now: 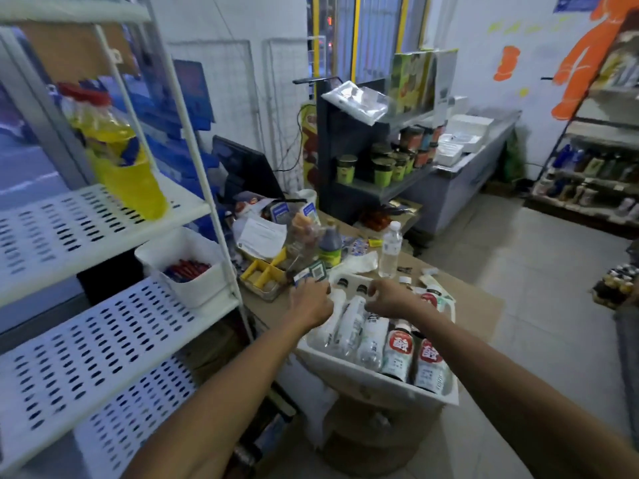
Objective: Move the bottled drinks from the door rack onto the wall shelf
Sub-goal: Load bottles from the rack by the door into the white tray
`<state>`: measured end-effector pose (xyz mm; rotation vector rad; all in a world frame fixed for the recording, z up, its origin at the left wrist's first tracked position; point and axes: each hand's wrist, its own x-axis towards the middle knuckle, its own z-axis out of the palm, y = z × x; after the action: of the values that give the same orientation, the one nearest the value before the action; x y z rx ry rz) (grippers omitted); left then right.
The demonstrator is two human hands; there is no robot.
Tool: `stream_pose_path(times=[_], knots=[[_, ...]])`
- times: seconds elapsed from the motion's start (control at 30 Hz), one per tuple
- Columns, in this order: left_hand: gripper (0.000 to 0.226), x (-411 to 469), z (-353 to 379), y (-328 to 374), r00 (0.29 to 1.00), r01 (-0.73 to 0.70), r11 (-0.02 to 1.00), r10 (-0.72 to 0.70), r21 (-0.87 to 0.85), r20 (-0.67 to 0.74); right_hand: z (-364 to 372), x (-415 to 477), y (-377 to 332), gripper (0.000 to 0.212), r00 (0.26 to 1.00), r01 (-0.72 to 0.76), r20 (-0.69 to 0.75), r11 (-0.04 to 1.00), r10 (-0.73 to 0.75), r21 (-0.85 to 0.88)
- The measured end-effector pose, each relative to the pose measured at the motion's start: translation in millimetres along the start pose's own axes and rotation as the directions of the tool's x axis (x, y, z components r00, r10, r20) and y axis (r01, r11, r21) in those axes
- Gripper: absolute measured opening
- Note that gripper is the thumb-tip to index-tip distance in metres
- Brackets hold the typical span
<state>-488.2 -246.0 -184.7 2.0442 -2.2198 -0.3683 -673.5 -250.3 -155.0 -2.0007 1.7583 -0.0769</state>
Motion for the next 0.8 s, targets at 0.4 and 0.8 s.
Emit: stream_pose_path(times=[0.4, 0.8], knots=[[0.028, -82.8, -140.8, -184.8, 0.909, 0.233, 0.972, -0.212, 0.014, -0.358, 6.3, 12.1, -262.0, 0.034, 0.855, 0.483, -0.193, 0.875, -0.481, -0.038], [0.031, -105.3, -200.4, -286.5, 0.829, 0.364, 0.927, -0.365, -0.085, -0.424, 14.6, 40.6, -374.2, 0.047, 0.807, 0.541, -0.284, 0.841, -0.517, 0.008]])
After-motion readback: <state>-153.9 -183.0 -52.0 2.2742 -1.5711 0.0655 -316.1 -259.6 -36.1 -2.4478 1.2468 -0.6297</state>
